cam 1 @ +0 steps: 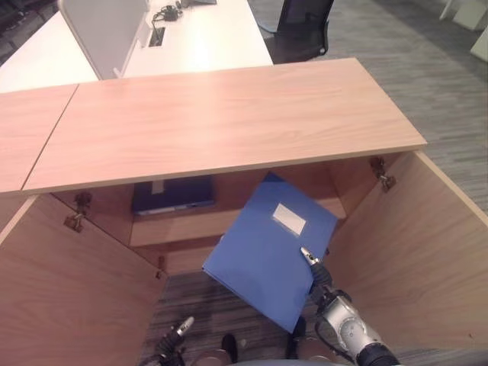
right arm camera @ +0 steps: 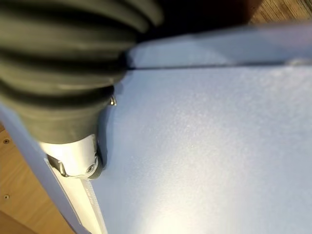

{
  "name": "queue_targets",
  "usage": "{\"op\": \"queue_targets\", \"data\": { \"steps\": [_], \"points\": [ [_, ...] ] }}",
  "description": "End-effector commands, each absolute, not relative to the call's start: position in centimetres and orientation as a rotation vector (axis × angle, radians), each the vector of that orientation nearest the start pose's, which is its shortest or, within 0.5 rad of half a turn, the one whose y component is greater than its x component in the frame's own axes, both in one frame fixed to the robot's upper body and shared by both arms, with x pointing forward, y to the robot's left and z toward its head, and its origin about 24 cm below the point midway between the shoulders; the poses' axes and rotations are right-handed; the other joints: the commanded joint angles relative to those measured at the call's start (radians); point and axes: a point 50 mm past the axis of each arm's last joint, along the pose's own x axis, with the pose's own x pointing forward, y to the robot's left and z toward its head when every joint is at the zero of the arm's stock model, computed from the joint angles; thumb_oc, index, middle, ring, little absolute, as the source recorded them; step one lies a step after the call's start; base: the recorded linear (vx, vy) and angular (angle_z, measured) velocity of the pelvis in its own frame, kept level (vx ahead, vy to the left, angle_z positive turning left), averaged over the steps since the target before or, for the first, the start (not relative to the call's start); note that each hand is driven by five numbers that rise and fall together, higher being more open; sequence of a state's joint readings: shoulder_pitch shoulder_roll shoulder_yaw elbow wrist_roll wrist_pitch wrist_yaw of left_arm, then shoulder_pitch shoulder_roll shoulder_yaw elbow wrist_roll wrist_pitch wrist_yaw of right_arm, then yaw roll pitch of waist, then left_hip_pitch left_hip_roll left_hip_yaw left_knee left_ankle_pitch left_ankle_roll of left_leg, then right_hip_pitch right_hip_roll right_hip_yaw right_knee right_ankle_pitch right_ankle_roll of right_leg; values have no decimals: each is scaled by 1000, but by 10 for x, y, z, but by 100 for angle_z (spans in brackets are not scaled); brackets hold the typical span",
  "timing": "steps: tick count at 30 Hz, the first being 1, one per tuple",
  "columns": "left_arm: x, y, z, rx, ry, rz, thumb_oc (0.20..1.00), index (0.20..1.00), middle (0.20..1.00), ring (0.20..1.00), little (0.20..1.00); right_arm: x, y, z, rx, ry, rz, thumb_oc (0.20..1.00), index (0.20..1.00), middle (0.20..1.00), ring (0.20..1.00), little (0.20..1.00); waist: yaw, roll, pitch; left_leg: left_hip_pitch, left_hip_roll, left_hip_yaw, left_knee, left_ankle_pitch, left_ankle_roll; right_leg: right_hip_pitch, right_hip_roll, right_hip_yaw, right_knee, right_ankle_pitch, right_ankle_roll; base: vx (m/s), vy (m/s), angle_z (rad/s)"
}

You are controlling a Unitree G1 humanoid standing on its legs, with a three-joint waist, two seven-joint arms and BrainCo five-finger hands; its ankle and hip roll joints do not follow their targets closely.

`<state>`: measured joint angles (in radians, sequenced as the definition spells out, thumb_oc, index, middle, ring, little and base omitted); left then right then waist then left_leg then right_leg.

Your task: Put the empty folder in the office cabinet

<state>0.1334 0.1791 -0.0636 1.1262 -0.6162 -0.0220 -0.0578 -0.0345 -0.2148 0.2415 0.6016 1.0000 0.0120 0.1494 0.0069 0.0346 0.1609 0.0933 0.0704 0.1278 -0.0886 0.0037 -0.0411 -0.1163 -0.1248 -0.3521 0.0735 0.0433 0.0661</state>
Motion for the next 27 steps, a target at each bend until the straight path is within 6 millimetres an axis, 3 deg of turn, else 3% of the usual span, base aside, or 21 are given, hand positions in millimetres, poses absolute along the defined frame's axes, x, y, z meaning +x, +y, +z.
{"op": "queue_targets", "data": {
  "steps": [1,2,4,5,6,9,11,12,13,14,17,18,21,27],
  "points": [
    [62,237,-165,-282,1185,441,1000,1000,1000,1000,1000,222,-150,-69,726,504,108,200,200,200,200,200,8,-54,-9,25,-11,-34,45,-86,0,61,-13,23,-14,-26,42,171,-218,6],
    [62,237,-165,-282,1185,441,1000,1000,1000,1000,1000,222,-150,-69,726,504,108,200,200,200,200,200,8,-54,-9,24,-11,-34,46,-86,0,61,-13,23,-14,-26,42,70,-194,6],
    [50,238,-168,-291,1234,469,1000,1000,1000,1000,1000,219,-157,-73,711,523,88,200,200,200,200,200,12,-56,6,-43,23,-18,212,-135,-27,99,4,15,-24,-61,17,123,-170,1],
    [50,238,-168,-291,1234,469,1000,1000,1000,1000,1000,219,-157,-73,711,523,88,200,200,200,200,200,12,-55,7,-44,24,-18,215,-137,-27,99,5,15,-24,-61,17,119,-103,14],
    [47,237,-169,-320,1240,502,1000,1000,1000,1000,1000,221,-164,-72,700,516,73,200,200,200,200,200,14,-60,18,-103,36,-15,295,-126,-39,112,0,6,-32,-75,8,28,-53,7],
    [42,237,-169,-328,1255,523,1000,1000,1000,1000,1000,222,-168,-71,704,512,56,200,200,200,200,200,14,-67,17,-144,52,-9,277,-105,-43,120,-12,2,-38,-82,11,75,6,-4],
    [35,238,-170,-341,1271,551,1000,1000,1000,1000,1000,224,-173,-69,688,504,40,200,200,200,200,200,29,-71,16,-195,71,-34,202,-33,-53,124,-21,9,-36,-93,16,102,72,27],
    [35,238,-170,-341,1271,551,1000,1000,1000,1000,1000,224,-173,-69,688,504,40,200,200,200,200,200,29,-71,16,-194,70,-34,201,-32,-53,124,-21,9,-36,-93,16,87,92,3],
    [35,239,-170,-334,1272,554,1000,1000,1000,1000,1000,224,-175,-69,682,501,38,200,200,200,200,200,30,-66,18,-204,78,-40,186,-15,-59,120,-22,13,-24,-102,17,15,190,-15],
    [29,238,-170,-325,1288,551,1000,1000,1000,1000,1000,225,-177,-68,660,500,52,200,200,200,200,200,32,-40,13,-194,68,-51,137,-2,-44,86,-32,25,36,-110,7,15,191,-22],
    [34,239,-170,-304,1281,538,1000,1000,1000,1000,1000,229,-175,-64,650,490,66,200,200,200,200,200,29,-31,21,-214,63,-53,155,-8,-39,52,-49,37,82,-116,7,-77,191,-29],
    [52,242,-167,-269,1231,501,1000,1000,1000,1000,1000,239,-174,-55,596,465,112,200,200,200,200,200,23,-20,77,-280,50,-36,282,-58,-32,-43,-91,74,221,-158,-2,-176,229,-26],
    [65,247,-163,-251,1180,484,1000,1000,1000,1000,1000,246,-174,-46,558,435,146,200,200,200,200,200,22,-17,120,-385,46,-21,433,-117,-5,-134,-128,99,328,-182,-12,-136,174,-7],
    [83,247,-158,-258,1097,492,1000,1000,1000,1000,1000,256,-171,-30,564,364,160,200,200,200,200,200,24,-23,152,-578,54,-25,655,-202,27,-304,-159,133,493,-238,-24,-78,91,-8]
  ]
}}
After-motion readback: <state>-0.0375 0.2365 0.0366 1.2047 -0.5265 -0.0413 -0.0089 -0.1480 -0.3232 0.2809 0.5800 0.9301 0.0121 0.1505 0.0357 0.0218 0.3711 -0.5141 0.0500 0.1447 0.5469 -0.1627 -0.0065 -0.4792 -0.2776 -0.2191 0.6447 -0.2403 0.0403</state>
